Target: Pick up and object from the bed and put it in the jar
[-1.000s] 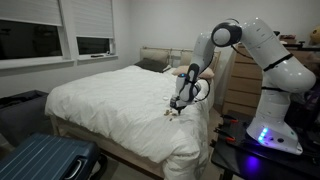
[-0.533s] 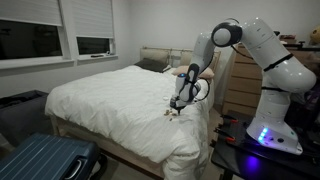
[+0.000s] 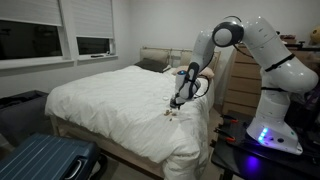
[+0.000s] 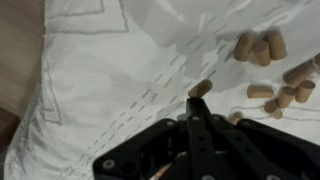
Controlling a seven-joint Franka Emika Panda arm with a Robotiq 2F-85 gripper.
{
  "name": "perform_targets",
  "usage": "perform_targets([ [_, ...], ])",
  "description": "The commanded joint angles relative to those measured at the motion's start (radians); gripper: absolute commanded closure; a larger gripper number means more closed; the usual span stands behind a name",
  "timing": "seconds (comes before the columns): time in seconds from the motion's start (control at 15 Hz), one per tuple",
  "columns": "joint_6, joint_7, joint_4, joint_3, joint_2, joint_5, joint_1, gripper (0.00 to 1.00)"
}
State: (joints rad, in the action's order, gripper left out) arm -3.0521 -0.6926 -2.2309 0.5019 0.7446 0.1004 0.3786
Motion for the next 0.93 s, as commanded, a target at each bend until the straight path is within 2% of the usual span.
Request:
perform_targets([
  [0.0,0.049,-0.002,-0.011,0.08,-0.049,0.017,0.078,1.0],
  [0.6,0.084,-0.018,-0.013,0.317,-0.1,-0.013,0.286,1.0],
  [0.87,0.081,-0.026,-0.022,0.419,-0.081,-0.011,0.374,1.0],
])
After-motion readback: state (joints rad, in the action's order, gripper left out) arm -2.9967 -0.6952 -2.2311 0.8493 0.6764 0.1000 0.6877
